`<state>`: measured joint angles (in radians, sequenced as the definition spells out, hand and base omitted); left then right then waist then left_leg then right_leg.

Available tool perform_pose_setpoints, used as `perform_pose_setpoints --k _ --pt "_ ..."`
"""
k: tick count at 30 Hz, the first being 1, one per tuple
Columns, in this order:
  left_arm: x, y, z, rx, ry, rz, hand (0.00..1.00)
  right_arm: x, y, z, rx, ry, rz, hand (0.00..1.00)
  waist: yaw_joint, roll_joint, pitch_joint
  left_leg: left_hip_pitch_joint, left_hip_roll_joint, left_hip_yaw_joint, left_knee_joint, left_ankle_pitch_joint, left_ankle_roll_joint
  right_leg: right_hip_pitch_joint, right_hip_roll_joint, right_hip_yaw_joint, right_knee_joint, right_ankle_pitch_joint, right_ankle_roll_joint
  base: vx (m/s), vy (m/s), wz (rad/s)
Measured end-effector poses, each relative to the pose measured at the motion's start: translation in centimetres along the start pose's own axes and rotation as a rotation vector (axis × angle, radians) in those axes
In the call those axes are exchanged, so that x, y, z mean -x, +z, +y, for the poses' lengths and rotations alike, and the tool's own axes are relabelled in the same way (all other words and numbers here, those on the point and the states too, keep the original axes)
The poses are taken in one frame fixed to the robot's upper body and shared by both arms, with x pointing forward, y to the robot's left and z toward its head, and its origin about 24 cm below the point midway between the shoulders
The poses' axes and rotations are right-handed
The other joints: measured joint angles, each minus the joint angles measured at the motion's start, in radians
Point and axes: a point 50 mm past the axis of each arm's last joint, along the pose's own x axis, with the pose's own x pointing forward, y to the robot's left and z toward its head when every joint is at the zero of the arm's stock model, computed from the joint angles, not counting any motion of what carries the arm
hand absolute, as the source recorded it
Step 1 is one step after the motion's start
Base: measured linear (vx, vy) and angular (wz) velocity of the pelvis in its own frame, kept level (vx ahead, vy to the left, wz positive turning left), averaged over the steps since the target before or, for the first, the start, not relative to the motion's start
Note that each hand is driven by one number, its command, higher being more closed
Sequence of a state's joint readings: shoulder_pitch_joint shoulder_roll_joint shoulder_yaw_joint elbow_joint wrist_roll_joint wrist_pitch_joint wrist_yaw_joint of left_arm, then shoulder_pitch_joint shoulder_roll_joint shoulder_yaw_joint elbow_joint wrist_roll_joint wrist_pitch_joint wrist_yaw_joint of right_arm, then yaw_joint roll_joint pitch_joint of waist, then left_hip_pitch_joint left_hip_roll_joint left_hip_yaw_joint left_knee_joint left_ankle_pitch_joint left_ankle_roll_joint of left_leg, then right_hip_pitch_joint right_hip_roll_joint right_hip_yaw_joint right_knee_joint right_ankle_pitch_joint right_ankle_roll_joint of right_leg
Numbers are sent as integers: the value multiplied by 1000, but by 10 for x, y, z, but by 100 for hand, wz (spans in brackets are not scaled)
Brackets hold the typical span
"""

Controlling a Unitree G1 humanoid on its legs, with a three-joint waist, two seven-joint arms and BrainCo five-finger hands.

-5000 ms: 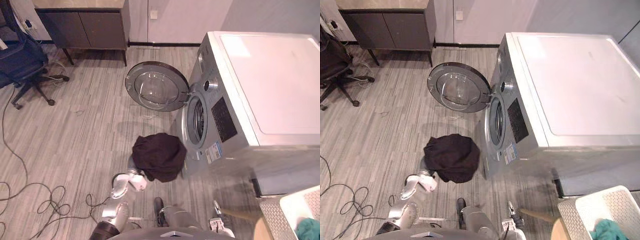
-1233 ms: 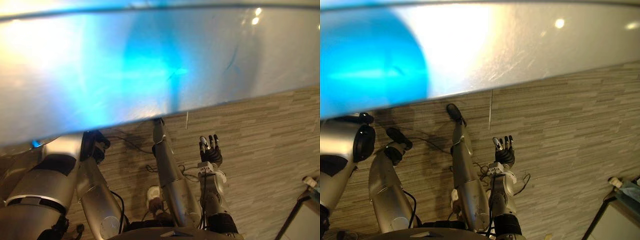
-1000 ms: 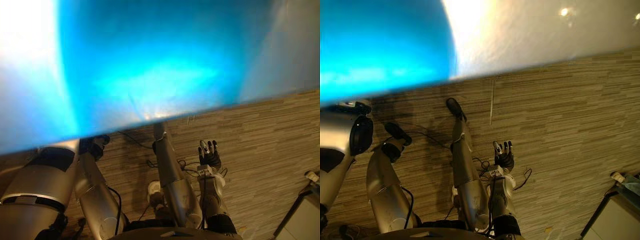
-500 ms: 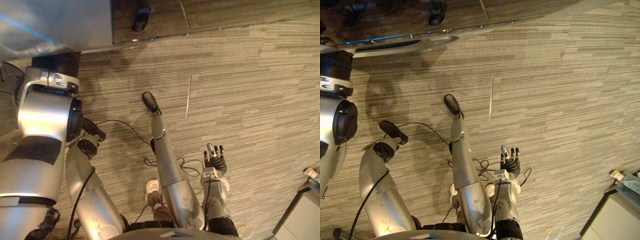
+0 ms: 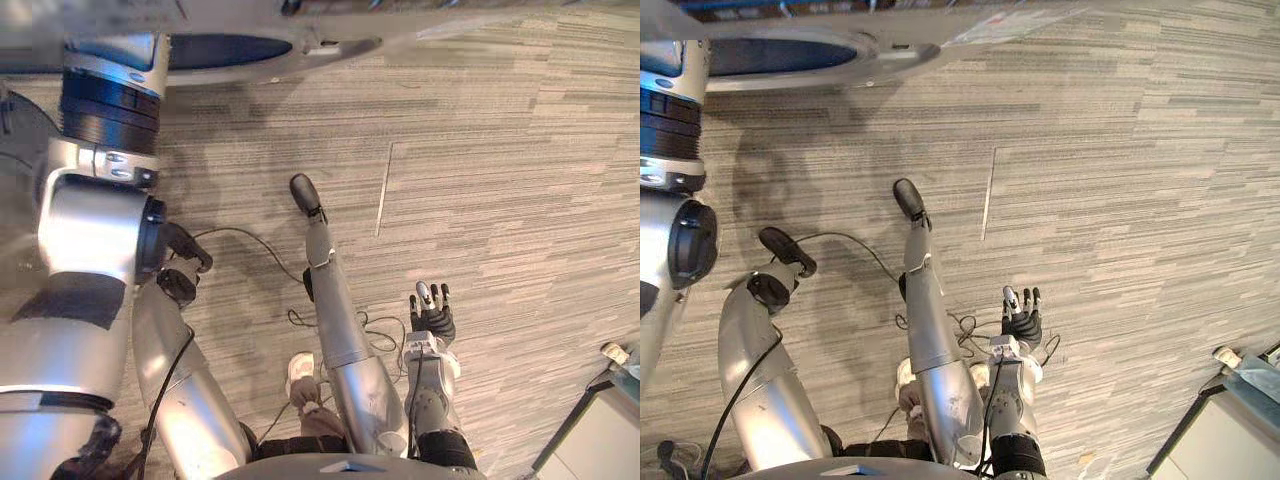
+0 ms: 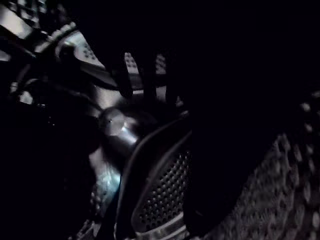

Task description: Pick up the laundry basket with both hands and put the clothes into the washing machine.

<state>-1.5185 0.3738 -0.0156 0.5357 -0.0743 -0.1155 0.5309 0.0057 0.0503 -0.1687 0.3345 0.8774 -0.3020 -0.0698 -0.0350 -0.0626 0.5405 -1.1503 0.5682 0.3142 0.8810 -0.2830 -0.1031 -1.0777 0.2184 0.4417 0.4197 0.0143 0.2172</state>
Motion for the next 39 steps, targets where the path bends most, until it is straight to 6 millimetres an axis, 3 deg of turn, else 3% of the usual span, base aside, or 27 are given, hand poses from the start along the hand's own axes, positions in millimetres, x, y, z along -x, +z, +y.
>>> perform_pose_setpoints --k 2,3,5,6,9,13,15,17,18,20,23,24,26,28,30,34,37,39 --pt "10 -13 4 149 34 74 0 0 0 0 -2 -2 1 0 1 2 2 2 -11 -3 -8 8 3 0 -6 -4 7 -3 0 29 -2 26" --pt "28 -37 10 325 87 197 0 1 -2 1 -9 -6 2 0 5 2 2 11 -22 -5 -19 17 5 2 -13 -12 20 -8 -3 30 -9 33" --pt "48 -58 19 607 155 319 0 1 -2 1 -11 -6 4 0 9 2 2 24 -35 -5 -32 28 6 8 -21 -16 29 -14 -7 32 -13 27" --pt "74 -78 34 749 237 385 0 1 -2 1 -11 -7 4 0 15 2 2 48 -38 -4 -40 32 5 29 -22 -15 31 -16 -12 28 -10 14" --pt "121 -111 61 793 355 491 0 1 -2 0 -11 -25 4 0 22 2 1 113 -56 2 -78 48 0 74 -32 -16 35 -25 -26 37 -27 20" --pt "203 -147 95 758 431 682 0 1 -1 -2 -12 -44 5 0 44 3 -1 268 -109 19 -202 97 -3 189 -63 -26 16 -44 -47 48 -50 33" --pt "242 -157 102 707 398 791 0 1 -2 -8 -11 -66 15 0 47 20 -28 331 -135 19 -260 118 -4 247 -83 -45 -12 -47 -54 61 -41 39" --pt "306 -165 97 640 285 1004 0 3 -2 -24 36 -111 43 0 64 47 -108 392 -173 23 -323 137 -6 291 -113 -56 -26 -61 -63 97 -17 36" --pt "322 -166 95 626 265 1059 0 4 -4 -27 42 -121 55 0 66 57 -126 408 -181 23 -337 140 -6 306 -121 -60 -27 -63 -64 136 7 37" --pt "377 -164 93 455 99 1227 0 3 -5 -31 64 -129 76 0 75 78 -160 499 -215 32 -380 154 -10 381 -151 -71 -27 -87 -66 151 19 31" --pt "427 -165 99 355 56 1403 0 6 -12 -37 76 -152 116 0 78 81 -202 592 -249 45 -442 167 -8 452 -180 -74 -30 -108 -67 118 6 22" --pt "464 -164 109 308 103 1553 0 9 -18 -48 92 -195 148 0 79 82 -244 653 -281 44 -503 190 -9 495 -204 -85 -39 -120 -70 90 -15 30" --pt "491 -162 122 243 156 1664 0 12 -25 -58 108 -237 184 0 74 82 -267 706 -305 36 -561 215 -10 537 -220 -102 -50 -128 -76 55 -30 32" --pt "521 -153 151 119 222 1791 0 19 -34 -78 136 -321 253 0 63 84 -297 778 -335 18 -648 259 -19 590 -235 -128 -58 -136 -84 9 -61 35" --pt "546 -137 188 -2 335 1889 0 29 -41 -100 200 -405 329 0 55 88 -328 859 -352 -3 -744 310 -30 652 -238 -160 -69 -146 -97 -13 -85 34" --pt "570 -114 221 -138 381 1989 0 39 -40 -122 318 -464 400 0 52 99 -374 913 -348 -77 -813 364 -42 727 -232 -241 -76 -157 -119 -42 -84 48" --pt "582 -100 232 -194 372 2030 0 42 -38 -128 370 -468 418 0 61 98 -389 940 -351 -122 -809 374 -40 775 -243 -300 -49 -182 -133 -85 -57 52" --pt "590 -92 230 -194 375 2055 0 43 -37 -132 376 -472 430 0 72 104 -401 934 -352 -141 -778 383 -14 800 -243 -329 -17 -203 -143 -113 -45 65"
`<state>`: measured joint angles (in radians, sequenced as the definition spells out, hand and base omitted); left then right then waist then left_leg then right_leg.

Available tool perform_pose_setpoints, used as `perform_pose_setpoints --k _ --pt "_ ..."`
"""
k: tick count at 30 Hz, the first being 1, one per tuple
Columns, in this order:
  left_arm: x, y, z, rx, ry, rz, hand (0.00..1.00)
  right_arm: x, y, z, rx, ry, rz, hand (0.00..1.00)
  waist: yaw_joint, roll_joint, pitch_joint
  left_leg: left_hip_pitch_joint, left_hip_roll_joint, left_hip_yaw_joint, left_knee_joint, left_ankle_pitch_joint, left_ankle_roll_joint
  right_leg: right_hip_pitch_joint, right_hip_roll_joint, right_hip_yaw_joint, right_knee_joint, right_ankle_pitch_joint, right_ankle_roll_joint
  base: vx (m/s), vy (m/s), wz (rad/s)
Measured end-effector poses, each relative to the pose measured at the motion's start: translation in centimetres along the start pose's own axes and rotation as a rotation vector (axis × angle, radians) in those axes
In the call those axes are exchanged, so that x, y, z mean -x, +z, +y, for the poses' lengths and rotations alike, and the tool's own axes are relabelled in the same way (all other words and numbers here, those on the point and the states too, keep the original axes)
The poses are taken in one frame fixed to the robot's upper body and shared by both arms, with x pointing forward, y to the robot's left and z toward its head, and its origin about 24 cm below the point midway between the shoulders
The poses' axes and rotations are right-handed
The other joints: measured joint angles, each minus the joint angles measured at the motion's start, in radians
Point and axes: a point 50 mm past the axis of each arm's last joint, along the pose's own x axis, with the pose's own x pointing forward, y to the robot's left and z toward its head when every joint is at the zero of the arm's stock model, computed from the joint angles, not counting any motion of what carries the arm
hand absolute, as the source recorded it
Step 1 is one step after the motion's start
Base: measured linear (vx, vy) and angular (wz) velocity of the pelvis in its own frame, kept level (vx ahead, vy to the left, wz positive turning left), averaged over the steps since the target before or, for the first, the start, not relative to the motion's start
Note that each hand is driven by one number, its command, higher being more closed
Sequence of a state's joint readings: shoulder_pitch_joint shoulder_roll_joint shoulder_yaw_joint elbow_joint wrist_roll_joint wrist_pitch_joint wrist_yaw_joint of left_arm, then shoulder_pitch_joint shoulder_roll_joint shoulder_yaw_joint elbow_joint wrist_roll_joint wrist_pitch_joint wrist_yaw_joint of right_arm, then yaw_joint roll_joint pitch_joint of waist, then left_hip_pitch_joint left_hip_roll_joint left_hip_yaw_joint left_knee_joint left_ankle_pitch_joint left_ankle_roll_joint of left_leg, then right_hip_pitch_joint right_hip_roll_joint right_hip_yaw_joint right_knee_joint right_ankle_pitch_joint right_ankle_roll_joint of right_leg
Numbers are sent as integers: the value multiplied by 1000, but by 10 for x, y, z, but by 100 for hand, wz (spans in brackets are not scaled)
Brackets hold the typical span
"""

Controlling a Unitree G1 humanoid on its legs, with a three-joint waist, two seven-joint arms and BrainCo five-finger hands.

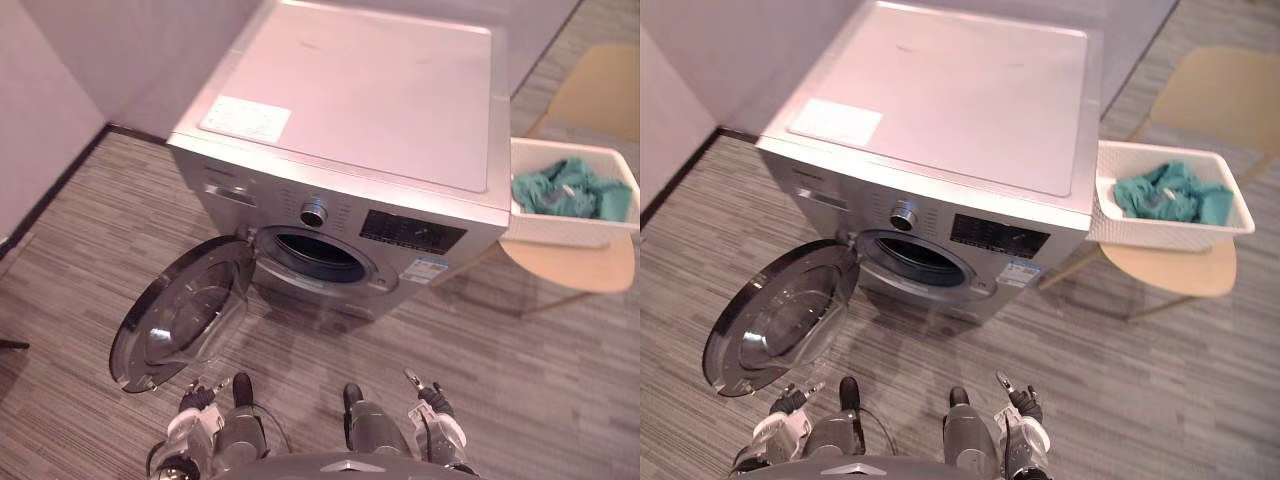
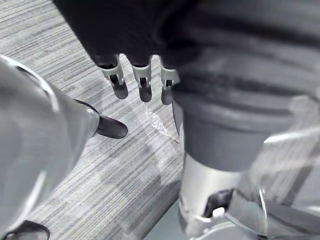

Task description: Pick up the laundry basket with both hands and put the clothes into the washing machine.

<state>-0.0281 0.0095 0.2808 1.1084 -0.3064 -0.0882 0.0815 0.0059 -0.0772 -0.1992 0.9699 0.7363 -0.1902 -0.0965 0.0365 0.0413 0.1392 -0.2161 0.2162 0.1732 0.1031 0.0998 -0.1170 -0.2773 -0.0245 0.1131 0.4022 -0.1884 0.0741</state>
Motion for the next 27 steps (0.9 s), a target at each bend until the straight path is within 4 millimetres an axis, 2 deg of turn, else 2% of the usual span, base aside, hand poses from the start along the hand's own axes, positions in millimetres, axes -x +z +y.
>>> perform_pose_setpoints --k 1,2,3,4,5,7,8,9,10,11,12,14,15,17,19,22,23,24,25,26,27 --pt "1 -4 1 -11 -1 8 0 0 0 2 16 12 0 0 -1 1 -17 -11 -7 -10 -22 48 17 3 1 -22 1 -13 -26 -157 -12 103" --pt "1 -4 0 -5 -4 6 0 1 -4 -1 33 4 12 0 -12 -5 -19 -22 -12 46 40 3 60 17 -35 -83 -25 4 -44 -149 26 109" --pt "0 2 -2 -8 -8 -7 0 0 -5 -2 29 -5 16 0 -11 -14 -14 -57 1 101 203 -84 77 32 -50 -106 -29 12 -45 -150 48 98" --pt "0 0 1 -15 -2 -2 0 0 -5 -5 42 -15 17 0 -8 -7 -18 -76 24 159 486 -212 108 71 -61 -129 -41 19 -40 -127 79 60" --pt "2 -8 6 -25 8 17 0 1 -4 -5 50 -9 12 0 -7 -2 -26 -60 35 183 596 -266 106 92 -59 -143 -47 21 -37 -130 90 46" --pt "7 -23 9 -39 8 53 0 4 -11 -9 64 -6 29 0 -9 34 -51 -19 59 194 676 -354 85 107 -32 -149 -44 23 -25 -143 140 10" --pt "8 -26 10 -33 10 62 0 5 -13 -8 55 -6 32 0 -6 43 -57 -16 58 195 655 -371 65 105 -21 -141 -45 26 -18 -165 150 -3" --pt "10 -33 14 -13 24 80 0 6 -18 -10 20 -20 50 0 -8 46 -82 25 19 198 497 -428 29 88 -10 -112 -77 47 -6 -132 130 6" --pt "10 -33 19 -19 32 87 0 8 -25 -8 -21 -29 72 0 -16 12 -94 51 -28 217 378 -414 90 82 -15 -79 -117 70 -8 -150 98 9" --pt "9 -29 29 -29 56 82 0 11 -36 -10 -77 -59 108 0 -17 -24 -106 92 -60 255 259 -356 86 89 -15 -35 -181 102 -16 -106 47 18" --pt "9 -29 34 -43 67 84 0 13 -39 -17 -104 -89 118 0 -30 -44 -117 106 -90 263 184 -302 88 115 -10 -21 -257 158 -23 -100 3 11" --pt "9 -28 32 -89 54 86 0 16 -45 -28 -90 -122 146 0 -48 -59 -122 120 -137 262 85 -254 97 135 -28 3 -326 224 -21 -95 26 11" --pt "8 -28 30 -116 45 85 0 17 -46 -33 -85 -131 150 0 -54 -60 -121 129 -150 262 51 -239 96 134 -33 6 -338 230 -25 -91 42 7" --pt "6 -22 25 -198 13 70 0 27 -56 -55 -76 -189 182 0 -72 -71 -118 169 -197 250 -78 -185 91 114 -43 12 -358 236 -19 -42 26 1" --pt "4 -15 17 -242 -17 47 0 34 -63 -67 -73 -221 203 0 -78 -85 -101 178 -212 249 -125 -151 98 82 -43 16 -338 227 -6 14 -2 -22" --pt "1 -6 8 -288 -46 14 0 38 -70 -69 -74 -229 226 0 -95 -95 -39 174 -192 301 -95 -145 103 37 -37 37 -260 196 44 19 -51 -47" --pt "1 -6 5 -304 -54 10 0 36 -69 -66 -94 -227 220 0 -95 -84 -28 180 -158 333 -74 -145 133 33 -41 8 -242 151 99 47 -94 -64" --pt "2 -8 2 -307 -62 11 0 35 -66 -66 -97 -226 210 0 -93 -64 -18 181 -134 351 -57 -146 137 18 -42 -27 -189 146 55 94 -86 -70" --pt "2 -6 0 -302 -59 6 0 34 -63 -66 -92 -221 200 0 -94 -58 -15 185 -91 370 -20 -160 127 -22 -50 -82 -34 122 -13 103 -75 -54" --pt "1 -4 0 -298 -59 -1 0 34 -62 -67 -92 -221 197 0 -94 -49 -15 181 -66 378 3 -169 121 -41 -59 -104 37 113 -23 137 -137 -79" --pt "1 -2 2 -292 -51 -3 0 35 -62 -69 -88 -225 194 0 -85 -51 -15 198 -10 417 31 -176 98 -69 -97 -129 164 104 -33 109 -129 -74"
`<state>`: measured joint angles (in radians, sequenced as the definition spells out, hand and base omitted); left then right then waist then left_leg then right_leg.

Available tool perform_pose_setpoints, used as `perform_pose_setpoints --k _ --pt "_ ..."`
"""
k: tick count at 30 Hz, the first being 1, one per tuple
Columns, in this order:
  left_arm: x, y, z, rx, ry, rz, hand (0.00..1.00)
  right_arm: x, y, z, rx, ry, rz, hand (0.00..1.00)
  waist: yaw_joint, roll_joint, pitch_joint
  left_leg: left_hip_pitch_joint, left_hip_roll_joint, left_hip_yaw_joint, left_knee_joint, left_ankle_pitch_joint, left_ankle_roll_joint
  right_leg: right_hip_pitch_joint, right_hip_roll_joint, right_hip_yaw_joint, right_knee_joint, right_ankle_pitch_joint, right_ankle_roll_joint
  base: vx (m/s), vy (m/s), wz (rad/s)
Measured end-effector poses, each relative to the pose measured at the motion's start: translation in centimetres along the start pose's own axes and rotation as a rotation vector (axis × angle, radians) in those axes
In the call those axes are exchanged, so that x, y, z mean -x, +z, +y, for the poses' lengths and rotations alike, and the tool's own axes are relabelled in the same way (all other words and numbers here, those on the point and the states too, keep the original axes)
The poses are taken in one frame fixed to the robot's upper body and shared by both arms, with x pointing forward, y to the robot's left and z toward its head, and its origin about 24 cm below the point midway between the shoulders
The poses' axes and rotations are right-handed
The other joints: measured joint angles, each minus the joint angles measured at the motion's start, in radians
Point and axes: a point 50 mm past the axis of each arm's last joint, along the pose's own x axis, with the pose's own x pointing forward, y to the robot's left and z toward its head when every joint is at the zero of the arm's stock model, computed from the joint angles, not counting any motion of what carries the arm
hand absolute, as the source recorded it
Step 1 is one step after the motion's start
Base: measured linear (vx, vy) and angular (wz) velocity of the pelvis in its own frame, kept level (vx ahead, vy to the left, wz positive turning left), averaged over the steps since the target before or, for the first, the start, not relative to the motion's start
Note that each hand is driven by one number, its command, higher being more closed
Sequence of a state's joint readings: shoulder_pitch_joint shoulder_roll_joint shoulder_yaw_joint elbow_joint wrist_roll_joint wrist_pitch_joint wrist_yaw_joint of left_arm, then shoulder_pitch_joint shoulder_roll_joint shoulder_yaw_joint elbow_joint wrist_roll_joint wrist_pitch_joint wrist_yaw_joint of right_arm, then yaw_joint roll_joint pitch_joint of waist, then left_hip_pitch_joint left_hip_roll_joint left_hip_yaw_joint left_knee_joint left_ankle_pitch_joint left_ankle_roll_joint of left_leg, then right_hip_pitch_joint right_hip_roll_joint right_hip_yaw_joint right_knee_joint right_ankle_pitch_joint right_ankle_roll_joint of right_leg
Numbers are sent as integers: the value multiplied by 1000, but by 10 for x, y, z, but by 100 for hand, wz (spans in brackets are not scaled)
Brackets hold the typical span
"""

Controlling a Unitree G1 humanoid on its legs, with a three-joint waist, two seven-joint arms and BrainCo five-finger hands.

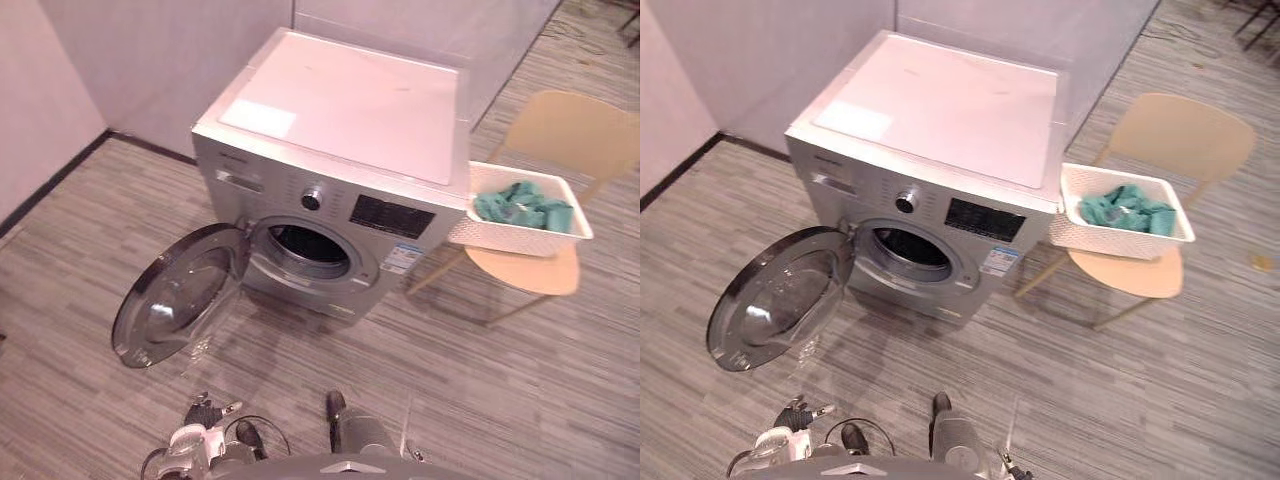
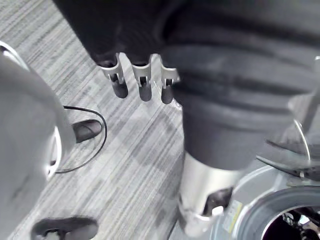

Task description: Pick up the laundry basket with both hands and put the clothes into the washing machine.

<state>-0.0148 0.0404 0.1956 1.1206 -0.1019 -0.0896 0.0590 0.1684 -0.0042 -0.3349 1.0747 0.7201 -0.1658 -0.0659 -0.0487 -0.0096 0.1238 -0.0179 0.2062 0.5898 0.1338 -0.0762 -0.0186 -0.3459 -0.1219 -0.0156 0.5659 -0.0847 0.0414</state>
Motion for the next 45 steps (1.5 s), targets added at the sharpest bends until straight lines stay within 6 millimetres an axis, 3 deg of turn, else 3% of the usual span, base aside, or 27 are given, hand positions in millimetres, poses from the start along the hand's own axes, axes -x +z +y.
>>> perform_pose_setpoints --k 2,4,5,6,9,11,15,16,17,18,19,20,21,23,26,27,28,29,30,32,36,37,38,39,41,44,45 --pt "0 -3 0 -16 -3 10 0 -1 2 4 -1 9 -4 0 6 -7 -2 29 16 39 -17 13 -21 -4 -41 0 9 5 -3 86 -182 -77" --pt "0 -1 2 -56 -5 8 0 -2 3 8 1 18 -4 0 4 -26 -13 47 5 64 -35 31 -51 9 -93 1 -92 115 10 55 -252 -60" --pt "-1 1 8 -81 6 7 0 -2 1 10 7 22 7 0 6 -51 -28 70 -12 75 -67 51 -86 45 -92 3 -194 152 56 78 -348 -82" --pt "-1 -2 5 -98 -5 24 0 -4 6 13 22 30 -1 0 19 -14 -32 88 7 76 -103 68 -111 96 -52 5 -315 139 60 70 -356 -94" --pt "-2 1 -6 -100 -31 23 0 -8 19 17 43 39 -22 0 21 17 -26 112 19 86 -140 74 -136 156 -12 10 -472 126 97 -14 -268 -80" --pt "-3 5 -14 -102 -49 15 0 -8 21 4 57 7 -11 0 7 41 -30 171 53 44 -138 64 -143 203 45 32 -462 112 72 -25 -206 -46" --pt "-4 11 -7 -107 -30 -9 0 -5 12 0 63 14 12 0 -26 24 -38 209 143 69 -19 -3 -197 191 109 60 -315 17 37 -36 -115 -34" --pt "-3 8 -6 -110 -29 -3 0 -3 7 -8 62 7 23 0 -26 20 -37 193 199 68 92 -47 -196 175 131 62 -254 -24 25 -67 -145 -30" --pt "-3 5 0 -117 -14 2 0 0 4 -16 63 1 24 0 -23 7 -34 169 259 66 240 -77 -160 166 155 72 -192 -65 14 -59 -154 -39" --pt "-2 4 2 -121 -9 6 0 1 4 -19 67 -3 21 0 -23 -2 -33 148 290 60 335 -81 -84 165 163 81 -170 -75 6 -34 -188 -57" --pt "-1 -1 3 -127 -7 20 0 1 6 -24 88 -12 8 0 -22 -14 -28 85 333 1 509 -38 109 172 175 103 -143 -83 -13 -53 -171 -68" --pt "0 -3 2 -128 -10 21 0 1 12 -26 111 -11 -12 0 -16 -11 -26 33 334 -100 589 35 151 177 186 130 -133 -86 -23 -52 -157 -118" --pt "0 -1 -1 -132 -18 9 0 0 20 -26 137 -4 -36 0 -6 -1 -21 -7 287 -284 670 128 42 190 204 183 -127 -90 -32 -39 -72 -107" --pt "1 -3 -10 -147 -43 9 0 -3 38 -22 171 18 -93 0 -14 45 -3 -47 195 -371 739 31 -30 195 216 229 -129 -88 -38 -8 56 -86" --pt "5 -15 -10 -147 -43 31 0 -4 53 1 223 102 -149 0 -11 106 16 -98 -20 -430 633 -167 -71 193 261 328 -201 -81 -49 -41 115 -77" --pt "7 -23 -11 -130 -43 50 0 -5 58 8 243 126 -168 0 -10 136 9 -91 -36 -444 502 -231 -74 202 305 358 -240 -79 -54 -45 113 -130" --pt "8 -25 -6 -90 -26 47 0 -3 55 34 276 206 -182 0 39 157 17 -85 -57 -463 390 -289 -26 128 376 345 53 -134 -36 -35 88 -135" --pt "6 -13 14 -122 24 4 0 0 41 53 302 274 -157 0 47 70 26 -59 -106 -422 380 -288 -45 196 328 371 85 -207 -69 -5 44 -118" --pt "5 -11 21 -139 39 3 0 1 39 60 322 297 -158 0 44 33 25 -52 -127 -418 394 -286 -45 250 308 403 3 -278 -76 78 -10 -86" --pt "10 -29 22 -127 50 64 0 2 46 76 341 341 -189 0 44 65 13 -36 -136 -434 371 -262 -21 269 320 484 -17 -256 -75 127 -41 -85" --pt "13 -41 19 -137 40 105 0 1 46 64 394 323 -184 0 46 60 -34 35 -224 -363 247 -270 16 234 266 552 79 -325 0 111 65 -51" --pt "13 -39 20 -140 42 100 0 1 44 60 396 322 -174 0 43 47 -38 61 -254 -349 213 -265 30 207 256 555 176 -350 60 91 66 2" --pt "12 -37 24 -163 45 93 0 2 32 51 394 312 -127 0 36 20 -38 84 -292 -349 198 -266 44 146 255 547 368 -338 191 87 62 7" --pt "11 -34 24 -186 40 85 0 1 30 44 372 288 -108 0 30 11 -34 102 -308 -355 199 -271 52 102 256 528 476 -289 238 73 37 25" --pt "8 -25 16 -222 6 63 0 -3 36 21 333 200 -100 0 -13 20 -32 147 -298 -412 195 -275 54 27 236 392 617 -172 220 155 -33 64" --pt "1 -3 -14 -243 -73 -1 0 -6 39 1 300 113 -74 0 -2 37 -26 167 -266 -419 153 -267 40 -131 116 313 564 -223 71 193 -104 17" --pt "0 5 -29 -231 -105 -26 0 -7 39 0 300 101 -69 0 -1 30 -8 199 -238 -418 124 -266 37 -144 80 296 429 -228 61 264 -262 -13"
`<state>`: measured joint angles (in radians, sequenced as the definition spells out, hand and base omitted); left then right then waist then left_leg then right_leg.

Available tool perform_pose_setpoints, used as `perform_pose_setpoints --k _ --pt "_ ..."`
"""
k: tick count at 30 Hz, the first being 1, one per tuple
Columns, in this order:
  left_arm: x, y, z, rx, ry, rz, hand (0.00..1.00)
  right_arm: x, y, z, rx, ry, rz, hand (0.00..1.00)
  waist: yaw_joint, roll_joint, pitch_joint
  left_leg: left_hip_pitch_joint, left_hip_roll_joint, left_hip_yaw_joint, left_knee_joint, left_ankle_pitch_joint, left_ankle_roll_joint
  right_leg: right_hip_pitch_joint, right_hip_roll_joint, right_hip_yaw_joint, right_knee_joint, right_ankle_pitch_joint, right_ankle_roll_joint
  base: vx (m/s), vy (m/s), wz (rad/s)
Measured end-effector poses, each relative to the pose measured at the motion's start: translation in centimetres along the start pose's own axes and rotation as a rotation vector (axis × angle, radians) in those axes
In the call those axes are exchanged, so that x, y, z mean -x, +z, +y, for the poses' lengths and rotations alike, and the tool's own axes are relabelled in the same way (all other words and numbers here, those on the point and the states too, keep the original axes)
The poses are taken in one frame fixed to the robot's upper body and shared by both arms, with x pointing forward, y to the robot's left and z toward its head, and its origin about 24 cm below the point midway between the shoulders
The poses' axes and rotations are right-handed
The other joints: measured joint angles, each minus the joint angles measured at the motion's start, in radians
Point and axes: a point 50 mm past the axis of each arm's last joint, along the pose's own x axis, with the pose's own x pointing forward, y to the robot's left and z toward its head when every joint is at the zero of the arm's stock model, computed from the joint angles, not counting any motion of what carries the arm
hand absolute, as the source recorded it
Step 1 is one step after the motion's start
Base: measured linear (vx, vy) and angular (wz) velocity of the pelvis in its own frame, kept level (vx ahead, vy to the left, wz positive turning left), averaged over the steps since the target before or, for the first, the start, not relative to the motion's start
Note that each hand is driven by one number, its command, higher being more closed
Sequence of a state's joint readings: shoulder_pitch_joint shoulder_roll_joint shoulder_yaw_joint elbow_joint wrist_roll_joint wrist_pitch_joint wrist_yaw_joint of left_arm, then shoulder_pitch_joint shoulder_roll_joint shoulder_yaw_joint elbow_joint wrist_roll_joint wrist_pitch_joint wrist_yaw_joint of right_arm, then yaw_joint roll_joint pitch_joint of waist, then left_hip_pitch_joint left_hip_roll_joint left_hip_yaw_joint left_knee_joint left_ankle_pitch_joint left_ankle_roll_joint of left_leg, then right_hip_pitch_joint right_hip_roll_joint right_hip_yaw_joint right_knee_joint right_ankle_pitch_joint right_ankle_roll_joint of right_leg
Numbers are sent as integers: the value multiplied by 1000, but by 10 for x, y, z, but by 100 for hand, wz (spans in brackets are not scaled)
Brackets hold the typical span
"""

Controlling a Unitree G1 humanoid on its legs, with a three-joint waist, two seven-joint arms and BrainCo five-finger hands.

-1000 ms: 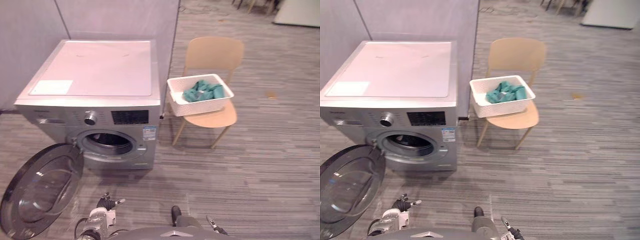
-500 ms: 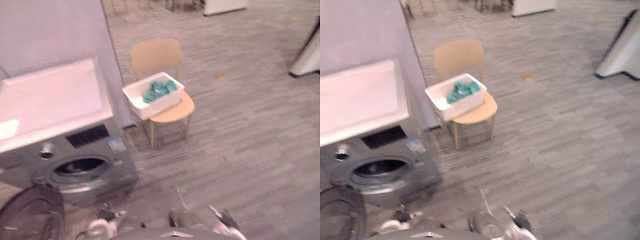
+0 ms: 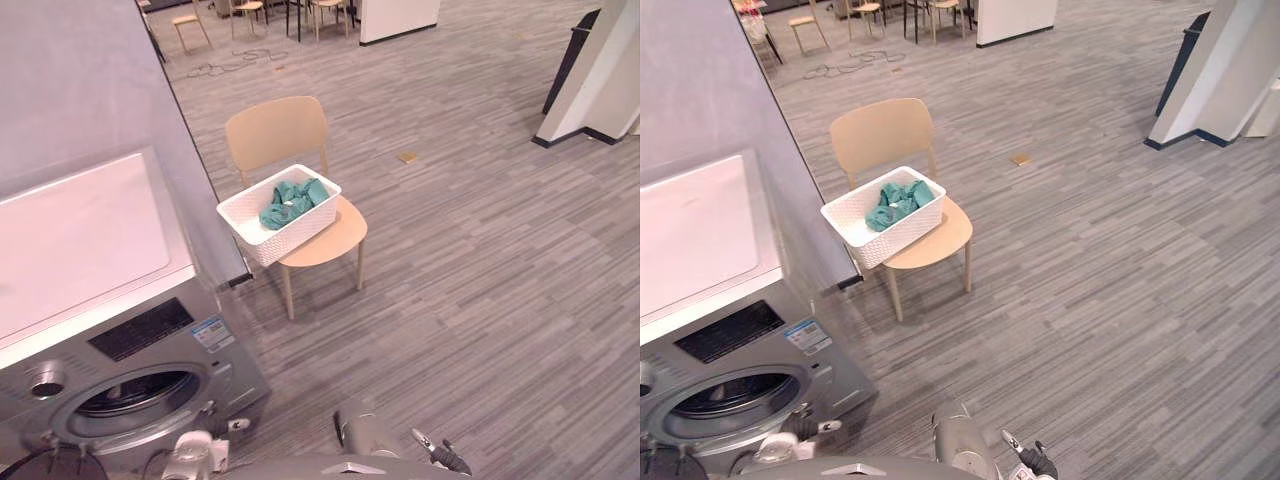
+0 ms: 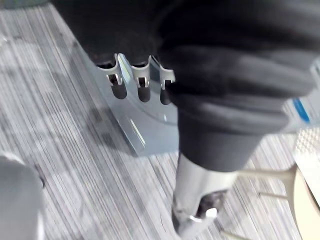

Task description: Pick up the laundry basket with both hands and put the clothes into the washing machine.

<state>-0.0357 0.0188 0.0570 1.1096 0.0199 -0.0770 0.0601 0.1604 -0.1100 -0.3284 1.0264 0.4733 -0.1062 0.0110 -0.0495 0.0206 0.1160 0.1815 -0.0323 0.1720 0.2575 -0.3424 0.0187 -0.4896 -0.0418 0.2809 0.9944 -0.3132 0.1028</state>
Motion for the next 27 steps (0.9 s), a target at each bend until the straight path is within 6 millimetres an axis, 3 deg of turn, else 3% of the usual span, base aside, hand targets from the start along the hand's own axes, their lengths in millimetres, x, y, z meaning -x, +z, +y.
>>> perform_pose_setpoints --k 1,2,3,4,5,7,9,11,12,14,17,19,20,21,22,25,26,27 --pt "-1 4 -5 8 -11 -9 0 1 -2 -2 7 -7 10 0 1 12 9 19 18 3 -20 4 -12 6 -8 -5 -98 8 3 273 -338 -20" --pt "-1 7 -10 28 -22 -18 0 3 -12 -6 -6 -22 38 0 -2 14 5 42 48 11 -56 5 -35 45 -16 13 -342 59 32 178 -248 -10" --pt "-1 7 -10 29 -22 -22 0 5 -18 -8 -28 -36 56 0 -12 2 -4 50 56 4 -68 0 -53 71 -19 38 -446 90 57 211 -291 3" --pt "-2 10 -13 52 -29 -29 0 8 -27 -19 -78 -86 92 0 -24 4 -9 66 95 -8 -75 -15 -82 75 14 30 -444 191 77 249 -304 10" --pt "-2 10 -17 77 -40 -26 0 10 -30 -31 -144 -142 111 0 -20 22 -15 65 118 -8 -66 3 -92 56 40 9 -402 154 47 312 -365 4" --pt "-2 9 -14 143 -22 -20 0 14 -36 -41 -166 -179 129 0 -22 25 -15 69 134 -7 -35 63 -109 56 39 -13 -335 118 8 301 -371 20" --pt "0 1 -11 218 6 0 0 21 -46 -53 -179 -217 162 0 -23 34 -20 32 181 -7 102 105 -99 115 43 -62 -335 73 -23 293 -409 52" --pt "2 -7 -6 249 27 20 0 23 -52 -55 -225 -233 172 0 -19 44 -29 -107 269 18 422 230 -32 195 48 -125 -371 45 -55 186 -278 46" --pt "3 -10 -5 247 29 27 0 22 -51 -54 -234 -233 167 0 -14 44 -29 -137 291 38 483 267 -20 211 49 -133 -377 41 -63 150 -194 25" --pt "6 -20 -7 228 16 49 0 19 -41 -55 -228 -230 140 0 -11 45 -29 -256 337 108 621 267 -13 262 33 -169 -420 27 -90 152 -130 49" --pt "6 -17 -5 229 20 31 0 16 -30 -55 -178 -213 105 0 1 38 -27 -346 288 161 552 184 -46 340 -8 -236 -492 31 -97 143 -32 76" --pt "6 -17 -4 229 14 20 0 12 -24 -45 -128 -166 83 0 16 41 -27 -338 195 197 267 177 -75 369 -30 -265 -513 28 -99 156 91 38" --pt "6 -17 -5 228 14 22 0 9 -20 -37 -109 -138 75 0 20 49 -28 -327 161 203 122 207 -91 374 -28 -271 -512 19 -92 147 133 11" --pt "7 -19 -2 234 22 26 0 5 -15 -22 -97 -94 63 0 36 36 -30 -310 126 191 42 272 -44 373 -30 -251 -499 4 -80 145 97 7" --pt "7 -21 0 237 28 33 0 2 -12 -8 -80 -48 50 0 36 27 -34 -302 108 194 22 272 -42 381 -35 -243 -511 0 -72 207 99 14" --pt "7 -23 4 286 54 43 0 -3 0 26 -5 68 8 0 39 13 -42 -297 43 199 23 229 9 401 -97 -241 -510 -46 -24 245 137 30" --pt "6 -23 8 287 63 55 0 -2 -1 31 3 86 2 0 46 -4 -43 -265 -4 195 12 208 16 411 -146 -239 -469 -62 6 275 168 26" --pt "6 -23 10 283 68 65 0 -2 1 33 5 95 -13 0 50 -14 -41 -250 -30 190 5 198 24 393 -158 -212 -382 -64 12 275 152 23"
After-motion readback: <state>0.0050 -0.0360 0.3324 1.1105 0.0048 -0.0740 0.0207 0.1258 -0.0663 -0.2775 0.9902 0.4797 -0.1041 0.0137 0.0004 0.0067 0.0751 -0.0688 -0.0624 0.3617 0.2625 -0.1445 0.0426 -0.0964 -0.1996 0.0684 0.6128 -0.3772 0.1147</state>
